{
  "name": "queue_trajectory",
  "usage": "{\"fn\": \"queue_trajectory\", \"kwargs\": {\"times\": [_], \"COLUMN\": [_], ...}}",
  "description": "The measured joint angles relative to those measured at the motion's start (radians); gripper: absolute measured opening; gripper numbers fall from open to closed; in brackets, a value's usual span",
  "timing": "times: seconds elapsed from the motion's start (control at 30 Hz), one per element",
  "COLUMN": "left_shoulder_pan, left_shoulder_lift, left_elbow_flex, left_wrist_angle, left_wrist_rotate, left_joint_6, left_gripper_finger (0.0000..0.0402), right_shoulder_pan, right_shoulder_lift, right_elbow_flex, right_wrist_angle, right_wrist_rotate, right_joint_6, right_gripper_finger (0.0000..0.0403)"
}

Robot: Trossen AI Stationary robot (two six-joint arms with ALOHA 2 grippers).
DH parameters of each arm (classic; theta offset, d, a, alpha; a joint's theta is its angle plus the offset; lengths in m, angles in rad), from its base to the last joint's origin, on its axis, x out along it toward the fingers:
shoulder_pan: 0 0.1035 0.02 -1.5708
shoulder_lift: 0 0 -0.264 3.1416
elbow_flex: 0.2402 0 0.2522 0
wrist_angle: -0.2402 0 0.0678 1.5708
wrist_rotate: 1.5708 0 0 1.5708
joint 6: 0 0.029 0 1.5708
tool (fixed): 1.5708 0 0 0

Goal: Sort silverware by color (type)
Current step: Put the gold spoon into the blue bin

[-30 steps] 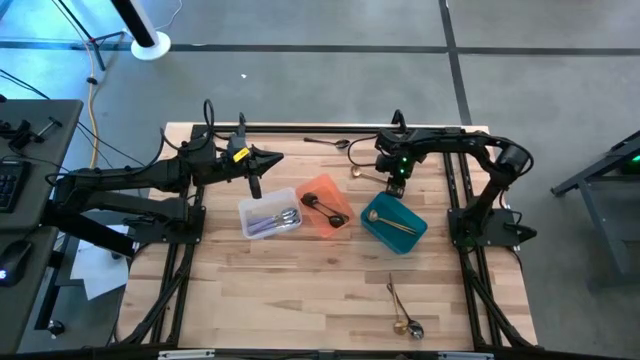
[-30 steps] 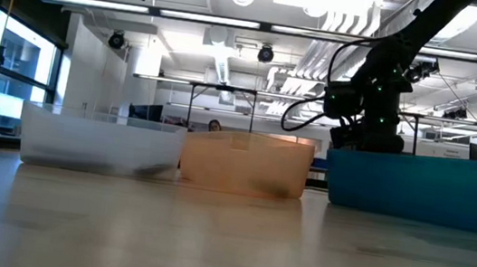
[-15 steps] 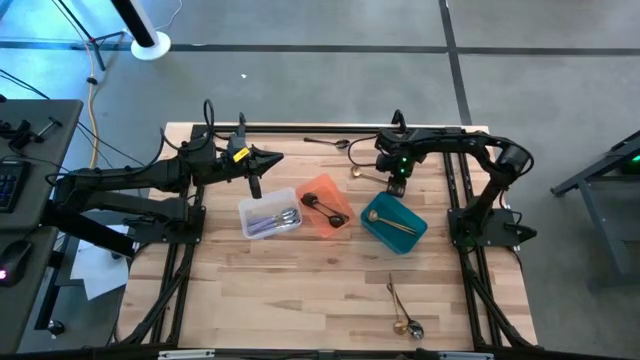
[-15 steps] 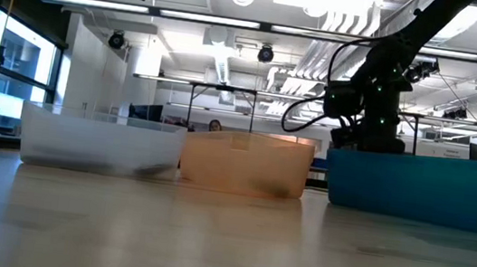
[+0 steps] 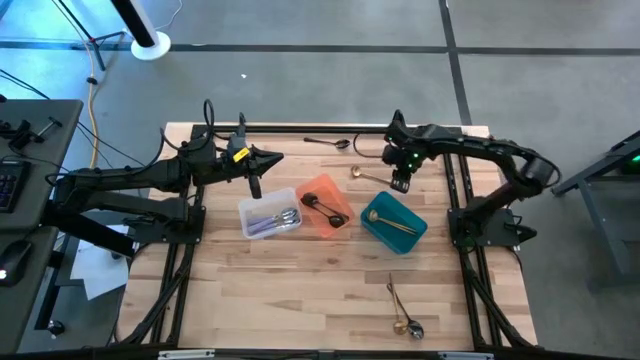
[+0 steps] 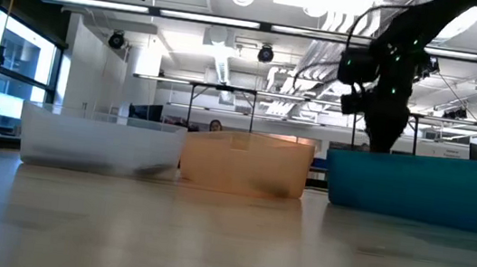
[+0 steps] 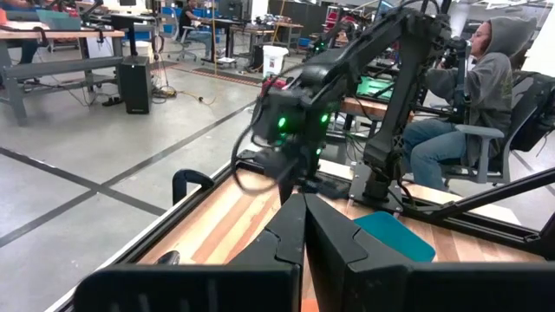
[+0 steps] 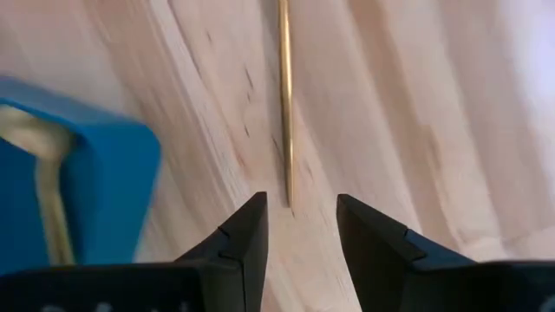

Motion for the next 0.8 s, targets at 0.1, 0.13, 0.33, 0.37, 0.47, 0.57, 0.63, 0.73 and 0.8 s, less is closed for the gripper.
{"fn": "queue_trajectory", "kwargs": {"times": [0.1,0.13,0.33,0.37,0.47,0.57,0.63,0.73,0.8], "left_shoulder_pan": [0.0,0.0,0.0,0.0,0.0,0.0,0.0,0.0,0.0], "left_shoulder_lift": [0.0,0.0,0.0,0.0,0.0,0.0,0.0,0.0,0.0], "left_elbow_flex": [0.0,0.0,0.0,0.0,0.0,0.0,0.0,0.0,0.0], "left_wrist_angle": [0.0,0.0,0.0,0.0,0.0,0.0,0.0,0.0,-0.001], "left_wrist_rotate": [0.0,0.0,0.0,0.0,0.0,0.0,0.0,0.0,0.0], "left_joint_6": [0.0,0.0,0.0,0.0,0.0,0.0,0.0,0.0,0.0], "left_gripper_finger": [0.0,0.0,0.0,0.0,0.0,0.0,0.0,0.0,0.0], "right_shoulder_pan": [0.0,0.0,0.001,0.001,0.001,0.01,0.016,0.017,0.014], "right_shoulder_lift": [-0.081,-0.107,-0.203,-0.207,-0.197,-0.126,-0.059,0.056,0.133], "right_elbow_flex": [0.0,0.0,0.001,0.001,0.003,0.06,0.136,0.258,0.322], "right_wrist_angle": [0.02,0.036,0.159,0.178,0.226,0.219,0.189,0.155,0.113], "right_wrist_rotate": [-0.021,-0.037,-0.1,-0.1,-0.1,-0.097,-0.082,-0.063,-0.057], "right_joint_6": [0.072,0.095,0.186,0.205,0.262,0.251,0.226,0.203,0.181], "right_gripper_finger": [0.0124,0.0124,0.0124,0.0124,0.0124,0.0124,0.0124,0.0124,0.0124]}}
